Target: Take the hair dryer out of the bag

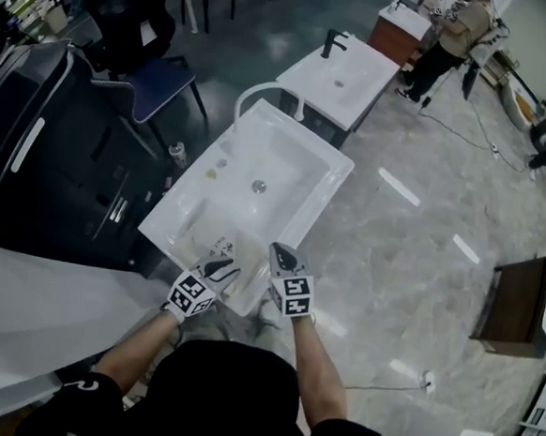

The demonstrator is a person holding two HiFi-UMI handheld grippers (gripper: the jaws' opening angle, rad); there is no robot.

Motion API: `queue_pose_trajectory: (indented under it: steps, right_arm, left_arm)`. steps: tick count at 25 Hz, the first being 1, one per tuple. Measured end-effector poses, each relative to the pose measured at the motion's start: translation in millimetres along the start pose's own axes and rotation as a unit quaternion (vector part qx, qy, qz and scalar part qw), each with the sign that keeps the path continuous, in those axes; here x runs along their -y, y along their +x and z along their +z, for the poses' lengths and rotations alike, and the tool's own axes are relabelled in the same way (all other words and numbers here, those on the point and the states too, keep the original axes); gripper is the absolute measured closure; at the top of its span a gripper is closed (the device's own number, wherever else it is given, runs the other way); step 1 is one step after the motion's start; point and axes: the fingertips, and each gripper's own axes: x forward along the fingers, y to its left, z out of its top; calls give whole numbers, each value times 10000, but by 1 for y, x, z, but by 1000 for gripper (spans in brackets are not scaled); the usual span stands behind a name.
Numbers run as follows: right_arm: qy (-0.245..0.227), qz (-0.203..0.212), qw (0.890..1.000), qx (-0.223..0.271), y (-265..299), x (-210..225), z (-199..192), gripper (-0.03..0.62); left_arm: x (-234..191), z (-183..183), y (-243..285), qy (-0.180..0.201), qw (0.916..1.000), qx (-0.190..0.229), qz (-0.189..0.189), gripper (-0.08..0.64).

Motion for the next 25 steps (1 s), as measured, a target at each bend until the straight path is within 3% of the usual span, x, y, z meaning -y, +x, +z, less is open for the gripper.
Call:
queue_pose_trajectory:
  steps: [7,13,16,20,25]
  right_arm:
    - [342,-525,9979,-174,-19,18,-39,601]
    - [548,-831,9947,-261,-31,15,-55,601]
    - [586,-907,9938,-282,-33,11,-63,601]
    - [599,-958,9930,-350,-37,7,-68,601]
    - [621,-947,9929,-378,-36,-4,-75,601]
  left_arm:
    - [14,-61,36,569,9921,-1055,-367,357]
    - [17,-100,54,1193,9746,-1866,-319,325]
    - [13,-99,57,1351,9719,-1915,-216,365]
    - [6,-92,55,1052,9788,-1753,-143,500]
    - [-3,-81,44,827,9836,-1599,-118,522]
